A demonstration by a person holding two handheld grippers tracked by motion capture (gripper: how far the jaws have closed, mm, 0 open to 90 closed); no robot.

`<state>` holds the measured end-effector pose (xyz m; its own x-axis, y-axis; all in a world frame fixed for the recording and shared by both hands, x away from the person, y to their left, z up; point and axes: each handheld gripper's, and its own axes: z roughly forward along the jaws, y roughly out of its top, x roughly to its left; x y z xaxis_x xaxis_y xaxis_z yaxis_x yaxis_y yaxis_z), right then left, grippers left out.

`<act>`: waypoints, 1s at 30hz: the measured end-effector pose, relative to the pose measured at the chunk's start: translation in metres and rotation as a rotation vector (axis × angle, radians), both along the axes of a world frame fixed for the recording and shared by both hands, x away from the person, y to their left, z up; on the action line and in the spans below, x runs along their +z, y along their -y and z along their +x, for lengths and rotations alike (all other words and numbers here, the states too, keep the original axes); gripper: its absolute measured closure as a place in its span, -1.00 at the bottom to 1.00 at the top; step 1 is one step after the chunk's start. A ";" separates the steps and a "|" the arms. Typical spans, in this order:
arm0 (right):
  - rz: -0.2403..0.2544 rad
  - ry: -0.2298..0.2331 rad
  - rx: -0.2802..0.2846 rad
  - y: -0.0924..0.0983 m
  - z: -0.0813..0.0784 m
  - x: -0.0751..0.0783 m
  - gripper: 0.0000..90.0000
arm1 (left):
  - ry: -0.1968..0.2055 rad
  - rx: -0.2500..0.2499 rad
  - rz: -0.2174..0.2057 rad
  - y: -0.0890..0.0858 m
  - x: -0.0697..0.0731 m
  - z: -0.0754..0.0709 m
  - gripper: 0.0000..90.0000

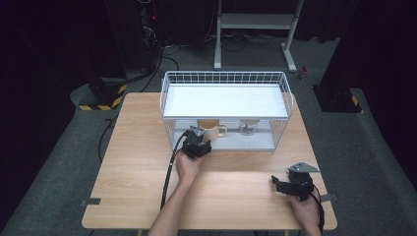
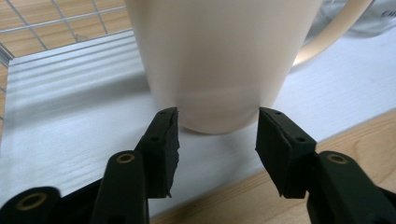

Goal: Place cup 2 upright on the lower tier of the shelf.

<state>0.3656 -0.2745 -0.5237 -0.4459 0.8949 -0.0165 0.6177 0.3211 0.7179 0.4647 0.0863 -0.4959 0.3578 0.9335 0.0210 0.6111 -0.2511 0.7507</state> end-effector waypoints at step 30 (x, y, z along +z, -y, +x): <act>-0.001 0.000 0.000 0.000 0.000 0.000 -0.51 | -0.049 0.041 -0.011 0.005 -0.005 0.024 0.52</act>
